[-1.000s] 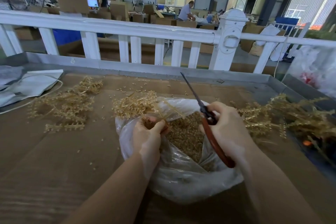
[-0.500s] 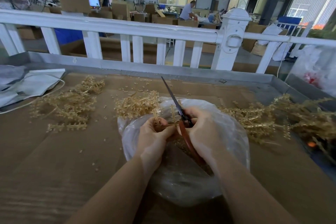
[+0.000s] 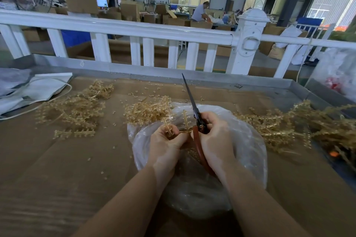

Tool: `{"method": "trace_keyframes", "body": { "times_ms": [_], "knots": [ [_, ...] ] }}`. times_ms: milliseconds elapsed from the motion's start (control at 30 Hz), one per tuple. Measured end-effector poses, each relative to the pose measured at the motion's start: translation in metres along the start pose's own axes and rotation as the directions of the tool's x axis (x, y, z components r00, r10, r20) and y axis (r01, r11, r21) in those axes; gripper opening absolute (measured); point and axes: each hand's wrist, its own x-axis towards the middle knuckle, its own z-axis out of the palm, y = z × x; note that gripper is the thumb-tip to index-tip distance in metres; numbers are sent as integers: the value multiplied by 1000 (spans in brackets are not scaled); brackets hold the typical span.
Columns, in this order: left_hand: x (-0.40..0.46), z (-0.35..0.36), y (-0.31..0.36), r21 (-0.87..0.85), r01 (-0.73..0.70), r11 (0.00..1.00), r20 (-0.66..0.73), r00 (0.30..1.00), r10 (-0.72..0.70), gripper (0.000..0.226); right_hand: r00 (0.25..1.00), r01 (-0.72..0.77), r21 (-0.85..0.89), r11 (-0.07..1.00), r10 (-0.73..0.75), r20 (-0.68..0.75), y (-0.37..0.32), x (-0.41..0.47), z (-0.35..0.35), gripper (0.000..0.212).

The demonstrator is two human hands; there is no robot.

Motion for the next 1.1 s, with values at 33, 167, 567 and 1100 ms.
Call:
{"method": "trace_keyframes", "body": {
  "times_ms": [33, 167, 567, 1100],
  "knots": [
    [0, 0, 0, 24, -4, 1000, -3, 1000, 4, 28, 1000, 3, -9, 1000, -3, -10, 0, 0, 1, 28],
    [-3, 1, 2, 86, -13, 996, 5, 1000, 13, 30, 999, 24, -52, 998, -26, -42, 0, -3, 3, 26],
    [-2, -5, 4, 14, 82, 997, 71, 994, -82, 27, 983, 180, -126, 976, -183, -11, 2, -8, -2, 23],
    [12, -8, 6, -445, 190, 875, -21, 975, -222, 27, 940, 315, -338, 887, -242, 241, 13, -22, -40, 31]
  ]
}}
